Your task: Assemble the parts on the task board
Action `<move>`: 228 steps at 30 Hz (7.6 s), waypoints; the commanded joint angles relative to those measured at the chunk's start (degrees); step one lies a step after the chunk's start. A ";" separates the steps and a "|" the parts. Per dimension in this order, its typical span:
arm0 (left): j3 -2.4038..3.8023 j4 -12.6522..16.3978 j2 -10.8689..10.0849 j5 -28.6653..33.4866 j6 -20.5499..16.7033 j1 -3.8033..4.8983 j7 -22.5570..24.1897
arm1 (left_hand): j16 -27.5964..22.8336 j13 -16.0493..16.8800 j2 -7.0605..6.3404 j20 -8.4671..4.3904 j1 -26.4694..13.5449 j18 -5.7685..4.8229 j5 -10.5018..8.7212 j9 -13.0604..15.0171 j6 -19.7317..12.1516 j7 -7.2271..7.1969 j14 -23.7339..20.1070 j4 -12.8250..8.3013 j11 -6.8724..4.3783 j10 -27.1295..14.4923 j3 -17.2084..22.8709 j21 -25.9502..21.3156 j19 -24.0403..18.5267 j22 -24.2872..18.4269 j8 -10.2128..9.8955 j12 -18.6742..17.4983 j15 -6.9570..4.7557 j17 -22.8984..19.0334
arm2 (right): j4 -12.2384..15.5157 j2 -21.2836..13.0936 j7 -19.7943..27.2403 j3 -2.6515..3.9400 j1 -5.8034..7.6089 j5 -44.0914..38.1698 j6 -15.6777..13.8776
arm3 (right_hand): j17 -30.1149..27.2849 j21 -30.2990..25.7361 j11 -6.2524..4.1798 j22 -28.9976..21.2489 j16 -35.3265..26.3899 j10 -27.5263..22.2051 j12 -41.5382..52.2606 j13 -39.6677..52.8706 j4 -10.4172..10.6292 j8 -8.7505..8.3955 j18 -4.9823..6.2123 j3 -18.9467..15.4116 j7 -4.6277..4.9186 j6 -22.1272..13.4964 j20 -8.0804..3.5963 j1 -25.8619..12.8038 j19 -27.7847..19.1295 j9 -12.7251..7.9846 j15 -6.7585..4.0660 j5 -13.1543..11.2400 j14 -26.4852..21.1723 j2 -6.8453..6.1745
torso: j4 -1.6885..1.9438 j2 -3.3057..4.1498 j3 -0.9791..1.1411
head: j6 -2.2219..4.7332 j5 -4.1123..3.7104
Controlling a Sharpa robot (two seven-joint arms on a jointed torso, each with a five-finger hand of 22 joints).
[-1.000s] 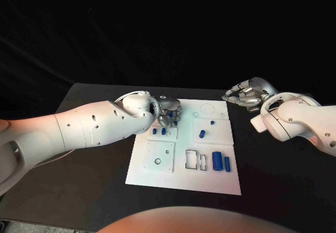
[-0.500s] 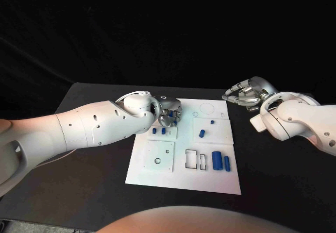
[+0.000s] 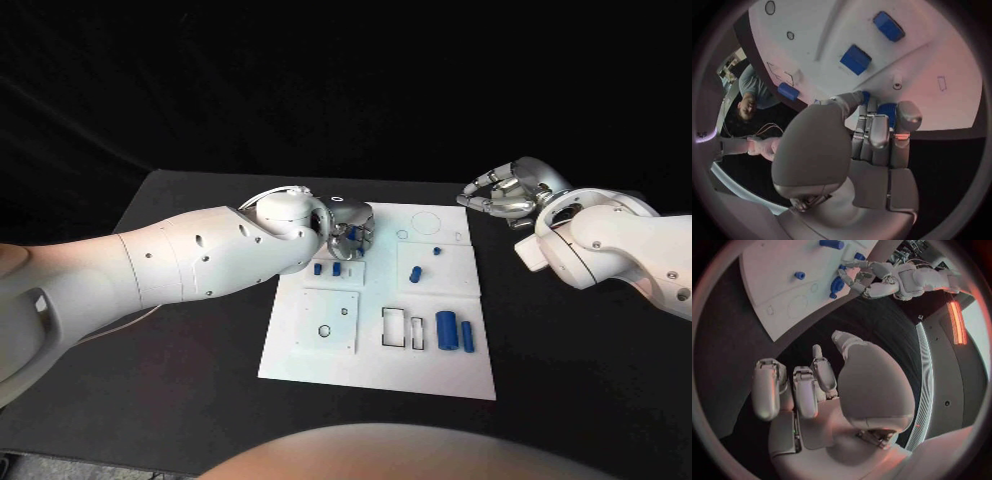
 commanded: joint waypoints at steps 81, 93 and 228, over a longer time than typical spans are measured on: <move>1.93 4.74 -9.11 8.21 -0.71 -0.66 0.93 | 2.92 -0.20 -0.18 0.39 -4.24 -1.20 1.77 0.94 2.65 0.43 2.46 -4.16 0.31 4.21 2.97 6.18 1.97 8.48 -1.69 -3.42 0.51 1.54 | 0.09 -0.05 0.52 0.00 -0.25 -0.34 0.14 | 12.13 -0.35 -0.02 9.65 -0.34 -0.10 0.04 0.05 0.01 0.36 1.15 0.56 0.07 -0.22 -0.34 -0.54 -0.17 0.26 -0.47 0.38 5.04 -0.04 | 0.10 -0.04 -0.01 | 0.18 0.08; 1.80 4.67 -9.07 8.20 0.77 -0.67 0.36 | 3.04 0.01 0.03 0.44 -4.20 -1.19 1.55 1.11 3.10 0.32 2.45 -4.54 0.21 4.71 3.01 6.22 1.87 8.47 -1.59 -3.37 0.49 1.58 | 0.06 -0.10 0.49 0.00 -0.25 -0.34 0.11 | 12.13 -0.35 -0.02 9.65 -0.34 -0.10 0.04 0.05 0.01 0.36 1.15 0.56 0.07 -0.22 -0.34 -0.54 -0.17 0.26 -0.47 0.38 5.04 -0.04 | 0.13 -0.07 -0.05 | 0.14 0.10; 3.53 13.25 -23.26 85.53 -12.23 -1.11 21.76 | -9.96 3.14 6.87 4.05 -0.78 4.24 9.40 -3.18 -3.30 3.05 -21.96 7.20 3.37 -9.04 -23.46 -30.88 -19.52 -2.90 -3.73 10.64 3.98 -36.92 | -3.38 6.59 -0.33 -0.29 -6.83 -48.69 18.02 | 3.50 0.99 1.73 11.54 -4.87 -12.04 -65.82 -59.81 -12.98 0.56 0.68 16.75 0.47 8.16 0.75 1.47 1.09 -2.40 0.96 -8.19 3.22 -2.31 | 0.09 -0.02 -0.03 | 1.08 -1.96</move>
